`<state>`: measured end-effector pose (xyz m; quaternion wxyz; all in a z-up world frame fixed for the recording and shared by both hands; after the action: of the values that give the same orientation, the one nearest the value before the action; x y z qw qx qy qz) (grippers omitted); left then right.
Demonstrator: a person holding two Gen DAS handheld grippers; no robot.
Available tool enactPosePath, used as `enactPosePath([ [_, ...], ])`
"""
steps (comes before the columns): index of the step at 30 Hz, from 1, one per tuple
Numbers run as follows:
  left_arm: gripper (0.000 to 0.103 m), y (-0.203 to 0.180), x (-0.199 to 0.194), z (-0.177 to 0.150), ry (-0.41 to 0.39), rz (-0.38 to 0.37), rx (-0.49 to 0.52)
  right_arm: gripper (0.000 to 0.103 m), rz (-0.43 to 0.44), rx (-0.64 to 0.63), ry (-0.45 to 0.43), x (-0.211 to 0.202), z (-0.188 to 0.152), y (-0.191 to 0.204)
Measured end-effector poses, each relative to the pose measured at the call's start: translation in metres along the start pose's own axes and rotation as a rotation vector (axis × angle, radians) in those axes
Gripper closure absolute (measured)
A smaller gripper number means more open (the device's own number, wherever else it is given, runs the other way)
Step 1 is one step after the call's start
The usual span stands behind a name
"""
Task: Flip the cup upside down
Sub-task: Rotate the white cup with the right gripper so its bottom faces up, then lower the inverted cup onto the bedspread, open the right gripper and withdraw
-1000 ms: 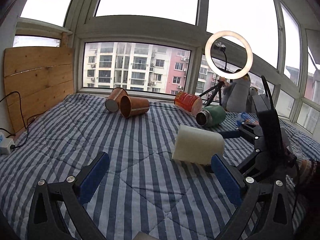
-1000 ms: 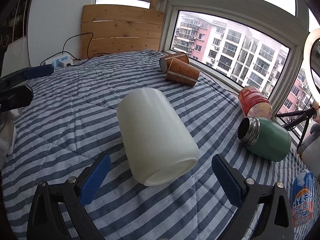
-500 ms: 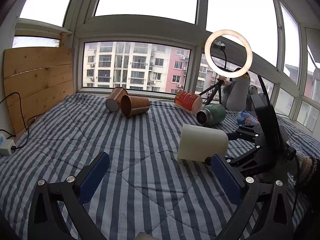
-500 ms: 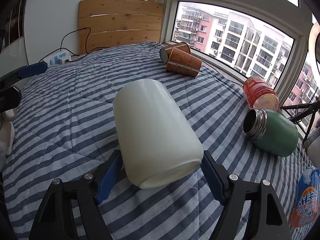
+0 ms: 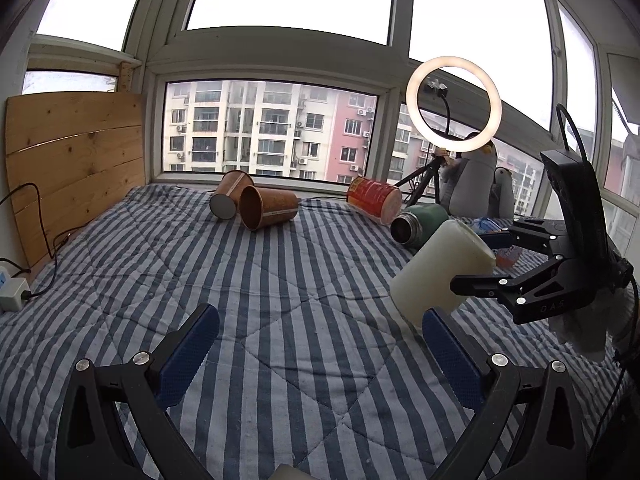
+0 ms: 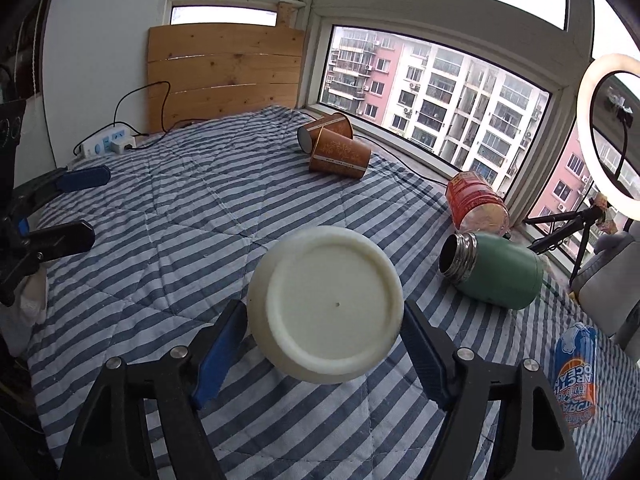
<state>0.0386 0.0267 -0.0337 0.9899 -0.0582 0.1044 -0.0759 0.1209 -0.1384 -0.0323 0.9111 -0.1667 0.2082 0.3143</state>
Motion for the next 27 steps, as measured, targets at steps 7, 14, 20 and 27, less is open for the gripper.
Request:
enactPosePath([
  [7, 0.0, -0.012, 0.002, 0.001, -0.007, 0.011, 0.052, 0.03, -0.059, -0.012, 0.013, -0.01, 0.003, -0.001],
  [14, 0.0, -0.03, 0.01, 0.008, -0.017, 0.003, 0.096, 0.031, -0.108, 0.096, -0.099, -0.027, 0.007, -0.013],
  [20, 0.0, -0.049, 0.02, 0.012, -0.031, 0.002, 0.14, 0.031, -0.19, 0.196, -0.187, -0.028, 0.002, -0.028],
  [27, 0.0, -0.06, 0.03, 0.012, -0.034, -0.012, 0.127, 0.031, -0.31, 0.182, -0.259, -0.032, 0.0, -0.03],
])
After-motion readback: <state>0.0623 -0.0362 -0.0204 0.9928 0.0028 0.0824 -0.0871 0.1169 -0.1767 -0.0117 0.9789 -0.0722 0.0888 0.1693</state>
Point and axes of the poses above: each gripper's, at about its wrist camera, not at the fingertips, and x roughly the way its jaws point, y to its left, z to its top, the point moved 4 cm from there along x, roughly the way its jaws point, and after that the axes turned 13 degrees about -y, right-handed, at the moved point
